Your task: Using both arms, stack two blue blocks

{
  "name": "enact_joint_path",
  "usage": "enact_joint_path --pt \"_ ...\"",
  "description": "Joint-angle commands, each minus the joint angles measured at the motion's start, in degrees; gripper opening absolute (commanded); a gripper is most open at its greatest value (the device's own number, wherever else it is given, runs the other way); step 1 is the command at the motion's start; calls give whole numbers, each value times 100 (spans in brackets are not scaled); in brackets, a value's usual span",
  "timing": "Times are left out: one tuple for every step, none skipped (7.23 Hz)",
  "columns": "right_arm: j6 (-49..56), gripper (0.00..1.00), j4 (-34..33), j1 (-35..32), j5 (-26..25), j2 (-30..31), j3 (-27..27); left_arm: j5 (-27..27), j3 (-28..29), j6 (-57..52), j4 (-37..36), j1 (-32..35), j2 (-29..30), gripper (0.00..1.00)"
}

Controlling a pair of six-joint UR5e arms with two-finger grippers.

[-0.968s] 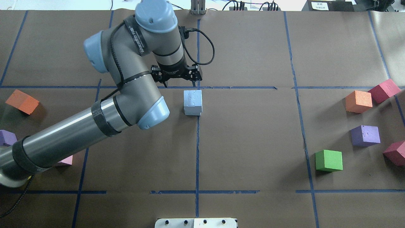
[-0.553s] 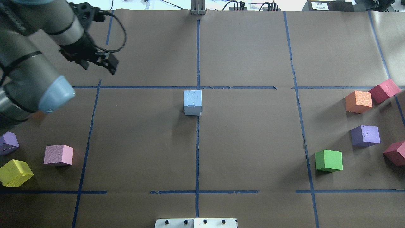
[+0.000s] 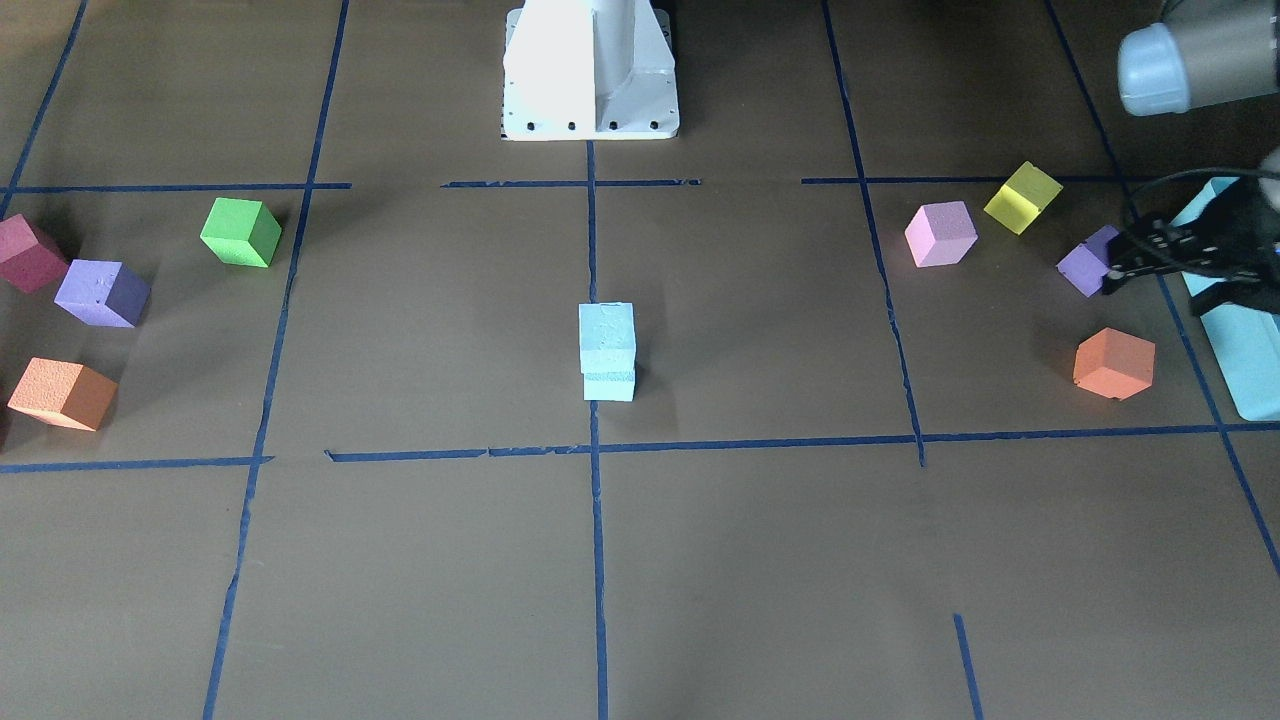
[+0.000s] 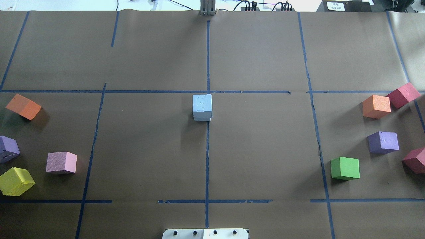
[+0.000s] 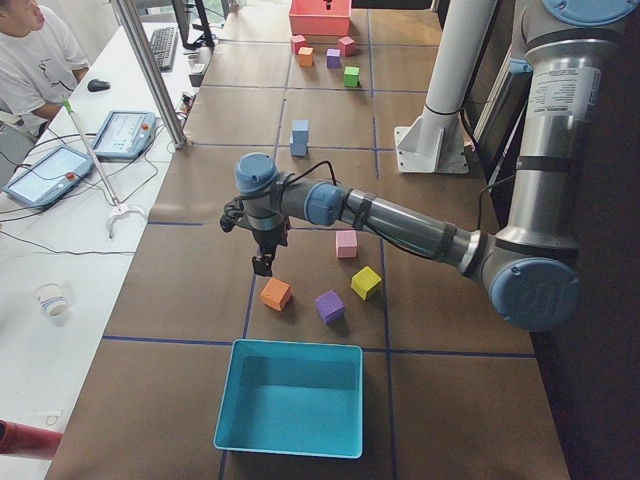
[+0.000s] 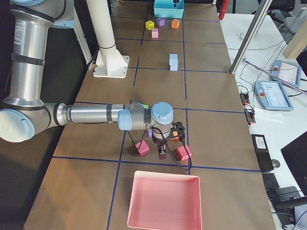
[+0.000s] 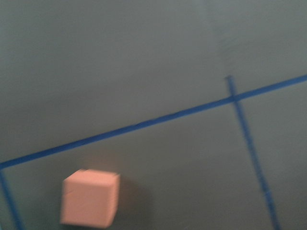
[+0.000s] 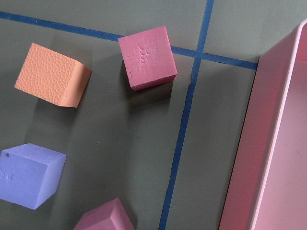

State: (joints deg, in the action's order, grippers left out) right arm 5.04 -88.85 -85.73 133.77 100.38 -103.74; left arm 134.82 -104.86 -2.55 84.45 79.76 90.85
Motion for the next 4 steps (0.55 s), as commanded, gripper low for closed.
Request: enact_joint_path --pt "-12 100 0 12 0 -18 3 -60 18 -299 -7 444 -828 100" --pt "-21 100 0 38 -17 -53 3 0 401 -316 1 444 -875 100" --pt "-21 100 0 47 -18 -88 3 79 597 -299 393 566 -876 100" --pt "-21 100 0 47 -18 -97 3 97 616 -282 458 576 -937 100"
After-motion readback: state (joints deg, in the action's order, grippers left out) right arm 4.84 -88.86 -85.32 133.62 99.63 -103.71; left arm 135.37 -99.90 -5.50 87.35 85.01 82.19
